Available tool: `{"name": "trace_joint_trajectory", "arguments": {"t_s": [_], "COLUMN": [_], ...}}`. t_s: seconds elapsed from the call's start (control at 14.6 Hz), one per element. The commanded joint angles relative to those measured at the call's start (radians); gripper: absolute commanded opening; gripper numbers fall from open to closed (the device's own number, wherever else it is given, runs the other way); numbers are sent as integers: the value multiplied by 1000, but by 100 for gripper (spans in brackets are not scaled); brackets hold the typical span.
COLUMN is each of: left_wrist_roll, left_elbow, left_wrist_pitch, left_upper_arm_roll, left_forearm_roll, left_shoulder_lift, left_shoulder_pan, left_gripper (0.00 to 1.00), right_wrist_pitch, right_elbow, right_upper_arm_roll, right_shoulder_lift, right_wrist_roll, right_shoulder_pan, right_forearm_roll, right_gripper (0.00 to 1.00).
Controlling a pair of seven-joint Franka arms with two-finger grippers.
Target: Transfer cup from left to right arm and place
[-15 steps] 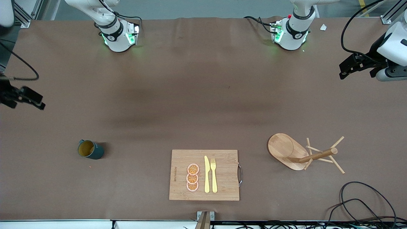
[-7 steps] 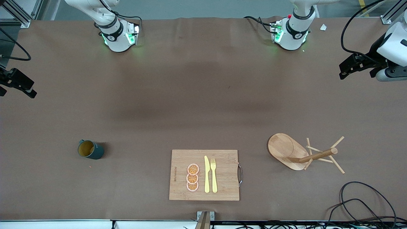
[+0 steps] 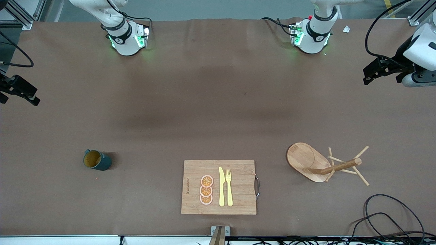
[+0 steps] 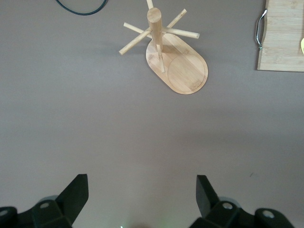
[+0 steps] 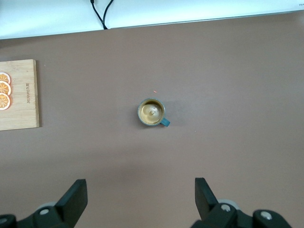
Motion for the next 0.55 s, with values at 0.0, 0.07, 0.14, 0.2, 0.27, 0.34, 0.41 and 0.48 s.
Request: {"name": "trace_joint_trajectory", "arguments": {"t_s": [0.0, 0.07, 0.14, 0.2, 0.27, 0.34, 0.41, 0.48], "left_wrist_roll": [22, 20, 22, 22, 22, 23, 22, 22], "left_elbow": [17, 22, 22, 20, 20, 20, 20, 20], "left_wrist_pitch": [-4, -7, -9, -18, -21, -23, -23, -24], "left_upper_arm_roll": [0, 0, -2, -2, -2, -2, -2, -2], "left_forearm_roll": [-2, -1, -1, -1, -1, -4, -5, -5], "left_shoulder_lift": [-7, -5, -5, -5, -5, -5, -5, -5], "left_shoulder_pan": [10, 10, 10, 8, 8, 8, 8, 8], "left_gripper": [100, 100, 100, 100, 100, 100, 100, 100], "right_wrist_pitch": [-12, -20, -20, -19, -19, -20, -20, -20], "right_elbow": [-23, -23, -22, -20, -20, -20, -20, -20], "right_upper_arm_roll": [3, 3, 3, 3, 3, 3, 3, 5], "right_shoulder_lift": [-23, -23, -23, -21, -21, -21, -21, -21], "right_wrist_roll": [-13, -13, -15, -16, -19, -21, -21, -21], "right_shoulder_pan": [-7, -7, -7, -7, -7, -7, -7, -7], "right_forearm_roll": [-9, -10, -10, -10, -12, -12, -12, -12], "right_gripper": [100, 100, 100, 100, 100, 100, 100, 100]}}
